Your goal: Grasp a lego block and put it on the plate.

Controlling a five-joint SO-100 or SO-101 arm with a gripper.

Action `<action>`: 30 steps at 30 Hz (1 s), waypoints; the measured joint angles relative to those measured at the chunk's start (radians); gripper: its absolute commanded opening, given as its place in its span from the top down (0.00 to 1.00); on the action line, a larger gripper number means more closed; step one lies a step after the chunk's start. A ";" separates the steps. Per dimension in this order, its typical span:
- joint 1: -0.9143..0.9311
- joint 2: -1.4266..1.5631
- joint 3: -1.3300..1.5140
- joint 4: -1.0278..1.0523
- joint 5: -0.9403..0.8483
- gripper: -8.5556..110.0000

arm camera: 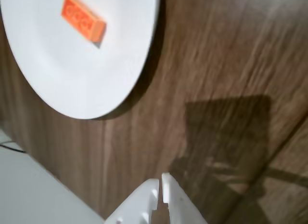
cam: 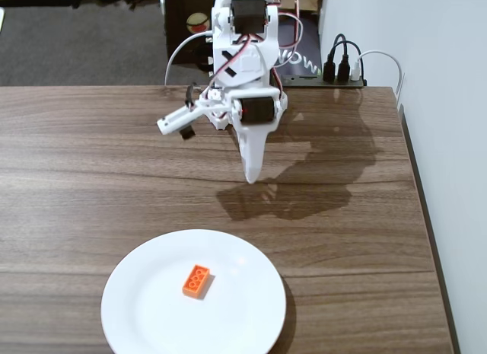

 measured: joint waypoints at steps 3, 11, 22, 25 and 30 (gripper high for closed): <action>-0.012 0.086 0.029 0.055 0.037 0.92; -0.006 0.328 0.106 0.207 0.100 0.92; 0.067 0.520 0.190 0.288 0.141 0.92; 0.091 0.522 0.196 0.305 0.163 0.92; 0.107 0.531 0.196 0.307 0.163 0.92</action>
